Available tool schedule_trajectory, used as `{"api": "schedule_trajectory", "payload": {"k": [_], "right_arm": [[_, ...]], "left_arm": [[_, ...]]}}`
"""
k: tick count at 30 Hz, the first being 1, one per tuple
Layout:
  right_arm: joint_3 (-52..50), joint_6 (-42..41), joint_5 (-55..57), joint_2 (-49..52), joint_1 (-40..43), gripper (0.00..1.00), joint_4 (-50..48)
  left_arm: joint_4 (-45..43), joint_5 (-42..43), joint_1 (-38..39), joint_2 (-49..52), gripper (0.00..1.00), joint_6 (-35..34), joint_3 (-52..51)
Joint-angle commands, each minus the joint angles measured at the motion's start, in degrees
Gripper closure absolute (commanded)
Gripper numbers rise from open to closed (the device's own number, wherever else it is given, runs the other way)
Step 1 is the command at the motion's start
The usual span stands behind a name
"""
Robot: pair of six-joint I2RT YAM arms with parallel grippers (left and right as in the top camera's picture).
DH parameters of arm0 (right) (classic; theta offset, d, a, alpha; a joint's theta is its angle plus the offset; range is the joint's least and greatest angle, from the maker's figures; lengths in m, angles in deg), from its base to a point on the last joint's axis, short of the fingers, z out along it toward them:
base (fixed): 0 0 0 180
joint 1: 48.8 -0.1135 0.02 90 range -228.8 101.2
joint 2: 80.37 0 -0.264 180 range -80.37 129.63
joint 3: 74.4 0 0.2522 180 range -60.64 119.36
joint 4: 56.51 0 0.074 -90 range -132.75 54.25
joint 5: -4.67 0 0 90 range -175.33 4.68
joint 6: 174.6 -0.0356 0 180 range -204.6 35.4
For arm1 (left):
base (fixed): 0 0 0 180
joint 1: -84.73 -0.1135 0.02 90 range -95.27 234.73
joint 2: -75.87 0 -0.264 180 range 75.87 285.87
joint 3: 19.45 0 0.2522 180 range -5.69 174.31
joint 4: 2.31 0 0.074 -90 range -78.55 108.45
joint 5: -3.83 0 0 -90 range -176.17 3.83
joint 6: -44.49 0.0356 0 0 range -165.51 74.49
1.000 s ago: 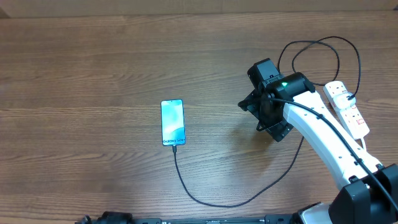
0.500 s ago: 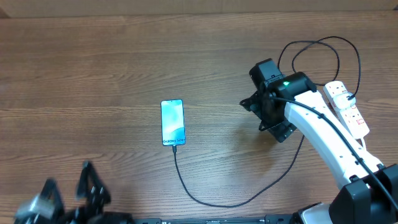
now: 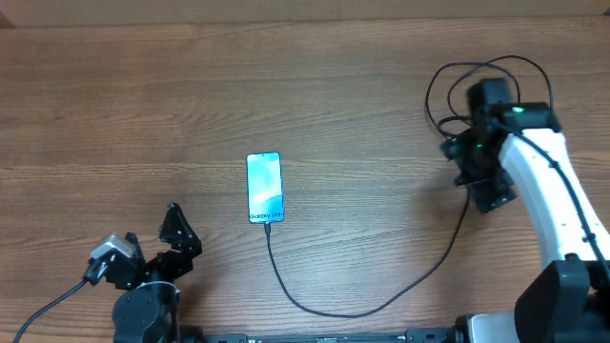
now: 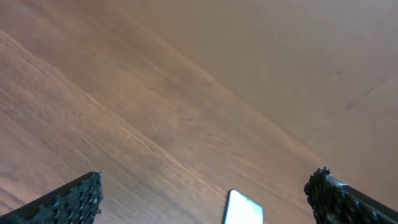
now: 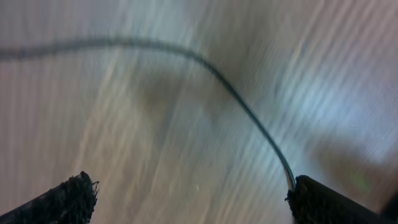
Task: Plug charger to phone and switch on socket
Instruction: 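Move the right gripper over the white power strip's switch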
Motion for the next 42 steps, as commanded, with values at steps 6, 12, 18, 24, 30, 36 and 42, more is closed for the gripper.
{"api": "schedule_trajectory", "payload": {"k": [6,12,18,24,30,36,42], "right_arm": [[-0.13,10.91,-0.81,-1.53,12.57,0.12,-3.56],[-0.15,17.09,0.48,-1.51,20.11,0.6,-11.15],[-0.17,17.25,5.38,-1.4,22.4,0.96,-15.43],[-1.36,17.29,10.75,-0.07,22.4,0.96,-18.88],[-2.6,17.46,11.37,4.24,22.4,0.96,-22.12],[-2.6,17.68,11.39,9.18,22.4,0.96,-24.28],[-2.6,20.52,11.37,12.41,22.4,0.96,-28.41]], "left_arm": [[-0.09,-2.03,-0.31,-0.28,0.0,-1.22,-3.98],[1.86,-3.26,-0.31,-0.28,0.01,-1.22,-5.4],[3.15,-3.91,-0.31,-0.28,0.0,-1.22,-5.97],[5.2,-3.02,-0.31,-0.28,0.0,-1.2,-5.97],[7.96,-3.04,-0.31,-0.26,0.01,-1.2,-5.97],[8.74,-3.02,-0.31,-0.28,0.0,-1.2,-5.97],[8.74,-3.02,-0.31,-0.28,0.01,-1.2,-5.97]]}}
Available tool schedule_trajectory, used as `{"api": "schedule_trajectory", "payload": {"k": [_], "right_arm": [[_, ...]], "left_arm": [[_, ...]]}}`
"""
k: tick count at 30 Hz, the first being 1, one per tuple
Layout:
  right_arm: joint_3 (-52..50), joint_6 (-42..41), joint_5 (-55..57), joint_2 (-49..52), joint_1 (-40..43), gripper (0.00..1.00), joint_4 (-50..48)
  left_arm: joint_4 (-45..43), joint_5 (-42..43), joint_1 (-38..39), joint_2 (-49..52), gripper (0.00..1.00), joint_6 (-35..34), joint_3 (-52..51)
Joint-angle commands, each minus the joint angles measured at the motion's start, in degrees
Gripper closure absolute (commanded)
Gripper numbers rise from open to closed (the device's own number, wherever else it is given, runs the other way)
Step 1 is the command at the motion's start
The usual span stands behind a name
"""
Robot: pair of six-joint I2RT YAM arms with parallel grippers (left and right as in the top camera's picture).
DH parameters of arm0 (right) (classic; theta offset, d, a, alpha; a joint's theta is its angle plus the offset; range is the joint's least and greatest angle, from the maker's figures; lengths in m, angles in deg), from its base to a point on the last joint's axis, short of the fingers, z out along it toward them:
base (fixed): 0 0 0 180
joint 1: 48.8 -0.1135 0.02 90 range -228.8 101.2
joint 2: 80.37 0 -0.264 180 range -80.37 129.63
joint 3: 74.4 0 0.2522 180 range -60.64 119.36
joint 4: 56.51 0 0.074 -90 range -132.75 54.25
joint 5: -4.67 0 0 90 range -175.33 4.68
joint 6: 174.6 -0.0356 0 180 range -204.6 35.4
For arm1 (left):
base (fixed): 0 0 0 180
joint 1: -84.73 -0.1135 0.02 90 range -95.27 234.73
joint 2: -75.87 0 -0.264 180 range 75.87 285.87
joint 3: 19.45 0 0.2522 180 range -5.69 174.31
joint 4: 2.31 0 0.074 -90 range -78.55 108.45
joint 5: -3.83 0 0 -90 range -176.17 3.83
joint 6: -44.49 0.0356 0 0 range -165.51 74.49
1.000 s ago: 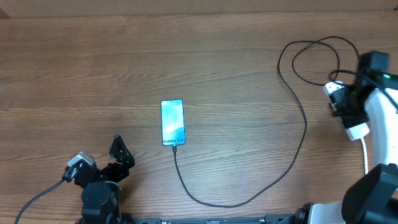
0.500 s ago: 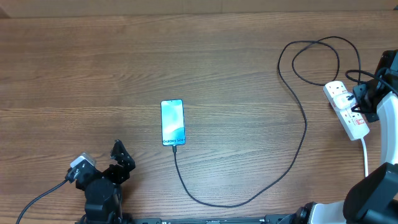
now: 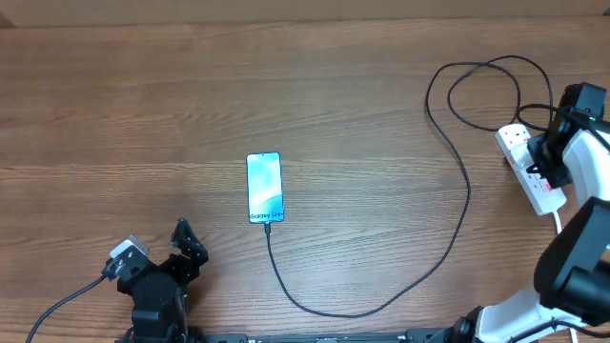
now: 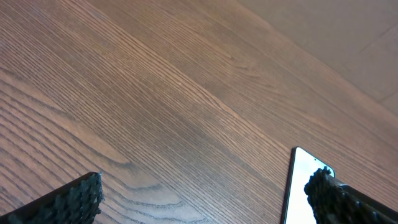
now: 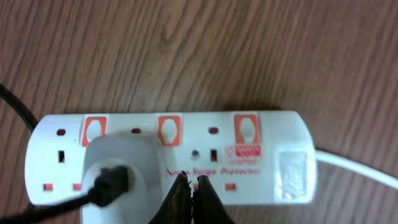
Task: Plug charger to phone and switch on socket
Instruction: 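Move the right gripper over the white power strip's switch, then press the orange socket switch down with the right gripper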
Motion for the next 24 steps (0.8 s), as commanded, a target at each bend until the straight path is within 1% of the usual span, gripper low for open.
{"api": "schedule_trajectory", "payload": {"k": [1,11,24], "right_arm": [[-0.26,2.75,1.29,0.87,-0.04,0.96,-1.84],[-0.28,6.62,1.44,2.86,-0.04,0.96,-6.16],[-0.39,6.99,0.76,4.44,-0.07,0.96,-9.51]], "left_arm": [[0.2,-0.66,-0.28,-0.28,0.01,-0.96,-0.59],[0.22,-0.66,-0.28,-0.26,0.0,-0.94,-0.59],[0.22,-0.68,-0.28,-0.28,0.01,-0.94,-0.59]]}}
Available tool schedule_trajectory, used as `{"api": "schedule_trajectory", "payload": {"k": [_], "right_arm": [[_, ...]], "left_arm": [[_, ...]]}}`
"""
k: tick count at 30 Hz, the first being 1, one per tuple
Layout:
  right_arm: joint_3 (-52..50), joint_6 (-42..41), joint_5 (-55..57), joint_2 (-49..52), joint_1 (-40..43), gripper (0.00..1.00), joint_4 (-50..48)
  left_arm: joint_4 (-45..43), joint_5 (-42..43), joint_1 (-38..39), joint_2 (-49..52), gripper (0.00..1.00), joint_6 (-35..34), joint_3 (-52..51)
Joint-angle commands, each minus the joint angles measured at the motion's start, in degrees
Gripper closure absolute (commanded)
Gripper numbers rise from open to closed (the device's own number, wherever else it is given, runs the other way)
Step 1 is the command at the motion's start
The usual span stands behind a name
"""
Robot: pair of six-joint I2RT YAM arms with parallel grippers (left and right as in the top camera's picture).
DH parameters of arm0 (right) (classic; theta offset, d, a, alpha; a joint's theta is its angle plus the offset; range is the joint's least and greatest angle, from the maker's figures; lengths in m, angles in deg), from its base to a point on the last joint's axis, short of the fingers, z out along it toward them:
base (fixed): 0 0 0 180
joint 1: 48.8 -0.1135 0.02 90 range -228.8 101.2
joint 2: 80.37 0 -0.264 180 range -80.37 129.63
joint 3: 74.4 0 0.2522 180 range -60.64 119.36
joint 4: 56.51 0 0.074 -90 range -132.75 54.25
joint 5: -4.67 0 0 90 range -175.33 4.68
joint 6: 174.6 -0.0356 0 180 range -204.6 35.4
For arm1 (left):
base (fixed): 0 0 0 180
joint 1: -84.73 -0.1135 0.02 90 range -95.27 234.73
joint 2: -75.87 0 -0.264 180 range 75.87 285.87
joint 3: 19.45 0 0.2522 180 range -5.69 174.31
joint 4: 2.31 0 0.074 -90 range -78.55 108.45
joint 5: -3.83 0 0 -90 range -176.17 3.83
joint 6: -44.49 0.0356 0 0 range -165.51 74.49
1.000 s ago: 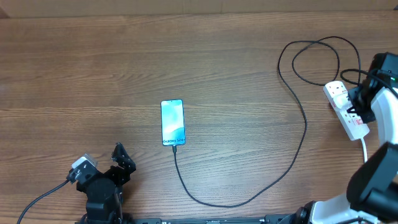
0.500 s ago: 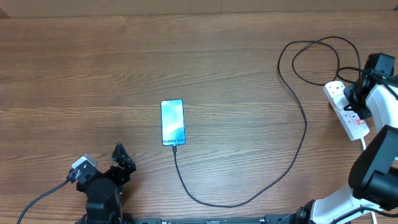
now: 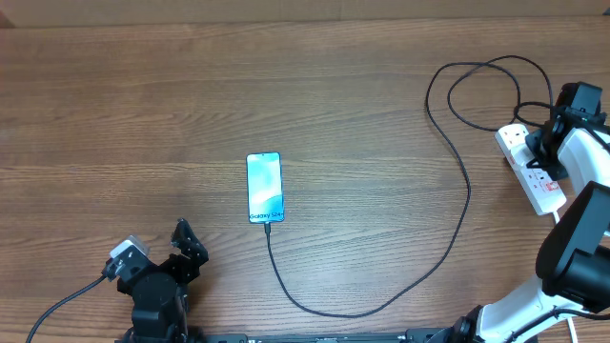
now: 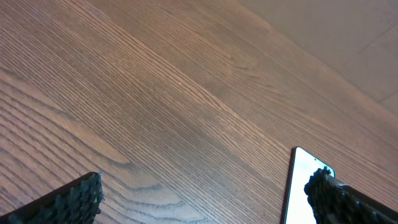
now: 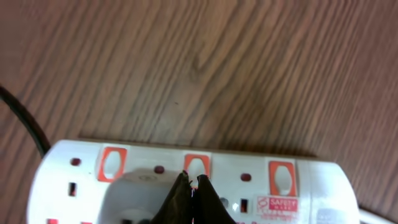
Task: Plug charger to phone and switch on socket
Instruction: 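Press the orange socket switch down with the right gripper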
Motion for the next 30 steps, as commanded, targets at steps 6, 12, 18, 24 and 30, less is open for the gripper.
{"api": "schedule_trajectory", "payload": {"k": [6,12,18,24,30], "right_arm": [[-0.26,1.57,-0.61,3.91,-0.15,0.96,-1.44],[-0.26,3.63,-3.78,4.66,-0.2,0.96,-2.01],[-0.26,8.37,-9.62,4.68,-0.2,0.96,-1.99],[-0.26,9.79,-10.62,4.68,-0.2,0.96,-1.66],[-0.24,14.12,-11.89,4.66,-0.2,0.96,-3.8]], "left_arm": [[0.24,-0.63,-0.28,-0.28,0.0,-0.96,-0.59],[0.42,-0.63,-0.28,-0.28,0.0,-0.94,-0.59],[0.46,-0.63,-0.28,-0.28,0.0,-0.94,-0.59],[0.57,-0.63,-0.28,-0.28,0.0,-0.96,-0.59],[0.59,-0.63,-0.28,-0.28,0.01,-0.94,-0.59]]}}
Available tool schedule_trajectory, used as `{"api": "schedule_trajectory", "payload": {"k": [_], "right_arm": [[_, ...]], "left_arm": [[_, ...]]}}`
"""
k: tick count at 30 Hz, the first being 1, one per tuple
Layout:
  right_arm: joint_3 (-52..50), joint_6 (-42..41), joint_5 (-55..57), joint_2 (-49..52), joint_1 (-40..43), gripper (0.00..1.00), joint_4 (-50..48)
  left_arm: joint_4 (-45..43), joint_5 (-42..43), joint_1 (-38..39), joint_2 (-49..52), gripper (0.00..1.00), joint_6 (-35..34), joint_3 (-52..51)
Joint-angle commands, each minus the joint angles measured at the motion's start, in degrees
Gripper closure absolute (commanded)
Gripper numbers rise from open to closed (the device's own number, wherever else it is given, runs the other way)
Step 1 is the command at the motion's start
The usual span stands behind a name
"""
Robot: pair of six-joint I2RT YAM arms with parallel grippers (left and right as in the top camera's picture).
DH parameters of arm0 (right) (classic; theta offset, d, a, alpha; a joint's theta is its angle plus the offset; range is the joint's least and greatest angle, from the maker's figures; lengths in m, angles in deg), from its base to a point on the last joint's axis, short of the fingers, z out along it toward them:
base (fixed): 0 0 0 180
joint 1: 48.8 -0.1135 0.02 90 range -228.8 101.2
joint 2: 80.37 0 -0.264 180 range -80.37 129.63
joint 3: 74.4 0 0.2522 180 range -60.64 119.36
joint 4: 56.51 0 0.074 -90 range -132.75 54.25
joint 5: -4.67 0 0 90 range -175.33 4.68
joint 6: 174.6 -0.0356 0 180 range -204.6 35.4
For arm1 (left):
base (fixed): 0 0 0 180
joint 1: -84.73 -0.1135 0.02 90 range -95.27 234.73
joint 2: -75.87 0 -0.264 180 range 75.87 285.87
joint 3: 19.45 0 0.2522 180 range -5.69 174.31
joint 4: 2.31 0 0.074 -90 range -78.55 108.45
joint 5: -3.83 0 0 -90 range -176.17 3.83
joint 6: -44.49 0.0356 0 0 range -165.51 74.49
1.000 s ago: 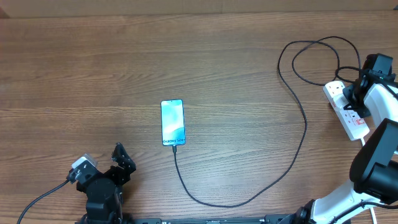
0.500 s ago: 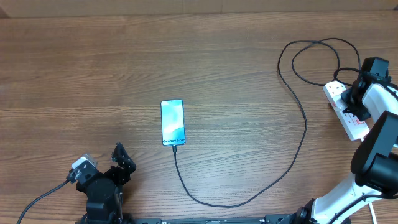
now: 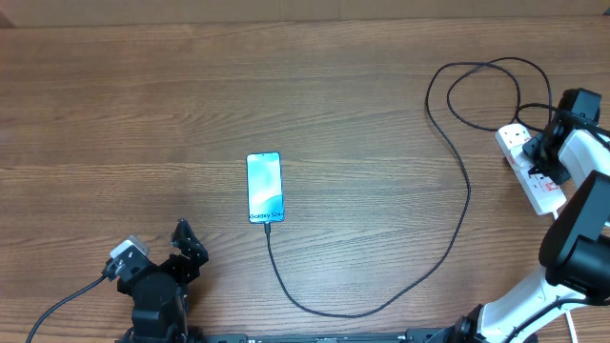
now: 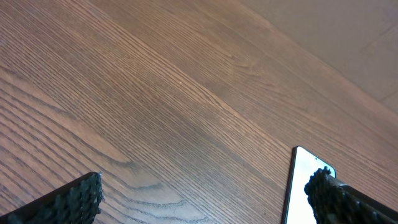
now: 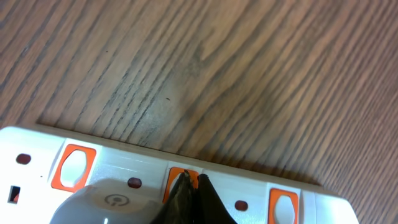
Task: Plug charger to phone and switch on socket
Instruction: 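Press the orange socket switch down with the right gripper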
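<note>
The phone lies mid-table with its screen lit and the black cable plugged into its bottom end. The cable loops right to the white charger seated in the white power strip. My right gripper is shut, with its tips touching the strip's middle orange switch. Another orange switch sits to its left, and a third to its right. My left gripper is open and holds nothing, low near the front edge; the phone's corner shows by its right finger.
The spare cable forms a loop behind the strip at the far right. The strip's own white lead runs off toward the right front. Bare wooden table lies all around the phone.
My right gripper, still shut, has come closer to the strip. Its tips now touch the middle orange switch. The left arm, the phone and the cable have not moved.
First my right gripper was open over the cable at the right, covering the strip, and the left arm stood a little nearer the phone. Then the left arm sat back at the front edge, and the right gripper was shut over the strip. It then neared the middle switch and now touches it.
</note>
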Motion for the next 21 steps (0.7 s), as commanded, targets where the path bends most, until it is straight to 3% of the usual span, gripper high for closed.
{"api": "schedule_trajectory", "payload": {"k": [1,21], "right_arm": [[-0.13,3.48,-9.86,0.79,-1.75,0.96,-1.81],[-0.13,6.64,-18.08,0.79,-1.75,0.96,1.95]], "left_arm": [[0.35,-0.63,-0.28,-0.28,0.01,-0.94,-0.59],[0.35,-0.63,-0.28,-0.28,0.0,-0.94,-0.59]]}}
